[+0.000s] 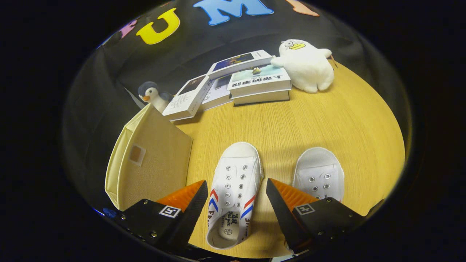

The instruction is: Open the storage box then place both shoes into the box .Put the left shoe in first, then the right shoe, with the right side of both shoes facing outward in a uniform manner.

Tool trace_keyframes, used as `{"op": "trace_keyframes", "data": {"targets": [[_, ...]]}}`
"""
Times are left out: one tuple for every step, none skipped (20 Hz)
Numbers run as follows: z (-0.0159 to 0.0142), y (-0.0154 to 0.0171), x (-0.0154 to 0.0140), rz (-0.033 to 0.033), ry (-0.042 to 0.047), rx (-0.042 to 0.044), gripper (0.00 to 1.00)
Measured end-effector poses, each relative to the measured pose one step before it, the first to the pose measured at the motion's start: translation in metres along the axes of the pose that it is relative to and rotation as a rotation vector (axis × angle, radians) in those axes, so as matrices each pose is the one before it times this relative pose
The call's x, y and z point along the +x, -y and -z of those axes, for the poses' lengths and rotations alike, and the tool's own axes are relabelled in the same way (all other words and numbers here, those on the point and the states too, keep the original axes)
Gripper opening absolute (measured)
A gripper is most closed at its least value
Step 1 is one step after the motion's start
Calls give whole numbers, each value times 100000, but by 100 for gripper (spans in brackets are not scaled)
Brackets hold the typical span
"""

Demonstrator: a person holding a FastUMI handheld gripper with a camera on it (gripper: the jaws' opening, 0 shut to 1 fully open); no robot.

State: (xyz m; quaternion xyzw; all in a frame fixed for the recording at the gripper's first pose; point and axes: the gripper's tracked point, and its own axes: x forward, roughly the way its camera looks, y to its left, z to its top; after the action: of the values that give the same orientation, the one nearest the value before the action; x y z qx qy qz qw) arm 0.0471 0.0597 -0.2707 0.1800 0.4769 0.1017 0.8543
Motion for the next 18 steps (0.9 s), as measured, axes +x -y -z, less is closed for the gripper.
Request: {"op": "trace_keyframes", "data": {"targets": [[244, 142, 248, -522, -1039, 1545, 98], [319, 234, 266, 38, -1367, 940, 98], [291, 260, 294, 65, -1295, 592, 98], [277, 231, 214, 122, -1178, 540, 97], [297, 311, 253, 350, -1367, 603, 97], [253, 201, 192, -41, -1286, 935, 96], [422, 131, 258, -159, -1224, 1165, 94], [91, 422, 99, 992, -1022, 708, 85], [509, 118, 320, -41, -1519, 931, 79], [382, -45, -41, -604, -1536, 879, 76], [103, -96, 235, -990, -471, 1104, 75], [45, 26, -3, -256, -268, 628, 75], [-22, -203, -1, -1628, -48, 444, 75], [-398, -124, -101, 720, 1280, 2384, 62], [267, 375, 415, -148, -1278, 576, 48], [17, -23, -756, -724, -260, 299, 46], [-103, 569, 822, 2838, 588, 1199, 46], [163, -162, -616, -612, -685, 1342, 18]]}}
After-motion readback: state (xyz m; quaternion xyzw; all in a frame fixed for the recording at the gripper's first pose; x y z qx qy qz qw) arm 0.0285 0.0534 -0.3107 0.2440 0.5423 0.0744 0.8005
